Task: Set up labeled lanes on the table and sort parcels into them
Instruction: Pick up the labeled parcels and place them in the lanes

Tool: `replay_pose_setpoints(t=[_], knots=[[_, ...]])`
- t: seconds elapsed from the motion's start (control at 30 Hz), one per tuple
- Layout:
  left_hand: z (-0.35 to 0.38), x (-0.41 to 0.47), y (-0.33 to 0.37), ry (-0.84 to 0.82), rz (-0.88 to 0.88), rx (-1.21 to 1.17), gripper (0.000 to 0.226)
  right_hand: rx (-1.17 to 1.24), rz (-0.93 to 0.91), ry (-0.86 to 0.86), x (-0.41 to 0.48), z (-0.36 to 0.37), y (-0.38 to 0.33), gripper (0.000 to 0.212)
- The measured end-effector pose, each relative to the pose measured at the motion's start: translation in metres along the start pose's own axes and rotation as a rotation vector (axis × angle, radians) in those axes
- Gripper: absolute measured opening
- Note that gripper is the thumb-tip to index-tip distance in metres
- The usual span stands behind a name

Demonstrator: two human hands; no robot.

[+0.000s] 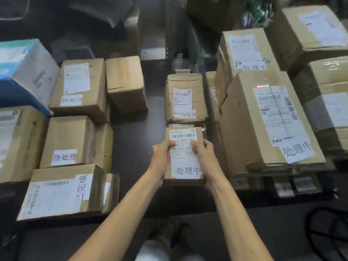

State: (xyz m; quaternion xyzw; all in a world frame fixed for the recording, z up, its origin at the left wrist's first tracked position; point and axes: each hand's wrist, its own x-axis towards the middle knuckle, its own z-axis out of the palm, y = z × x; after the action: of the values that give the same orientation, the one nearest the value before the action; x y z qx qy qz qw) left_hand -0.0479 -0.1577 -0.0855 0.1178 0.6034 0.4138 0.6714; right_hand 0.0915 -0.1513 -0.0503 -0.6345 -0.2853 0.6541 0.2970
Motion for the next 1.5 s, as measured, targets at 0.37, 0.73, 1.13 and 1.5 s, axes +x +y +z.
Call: replay_pose_setpoints(t=[0.37, 0.73, 1.13, 1.5], knots=[[0.003, 0.005, -0.007, 0.015, -0.009, 0.077, 0.092, 0.004, 0.030, 0.008, 0.004, -0.003, 0.007, 0.057], [-0.005, -0.033, -0.036, 0.023, 0.020, 0.099, 0.099, 0.011, 0.018, -0.035, -0.026, -0.013, 0.034, 0.044], [-0.004, -0.053, -0.083, 0.070, -0.062, 0.116, 0.092, 0.022, 0.067, -0.013, -0.044, -0.037, 0.071, 0.040], [-0.005, -0.018, -0.093, 0.304, 0.112, 0.384, 0.055, -0.093, 0.034, -0.030, -0.010, -0.030, 0.099, 0.022]])
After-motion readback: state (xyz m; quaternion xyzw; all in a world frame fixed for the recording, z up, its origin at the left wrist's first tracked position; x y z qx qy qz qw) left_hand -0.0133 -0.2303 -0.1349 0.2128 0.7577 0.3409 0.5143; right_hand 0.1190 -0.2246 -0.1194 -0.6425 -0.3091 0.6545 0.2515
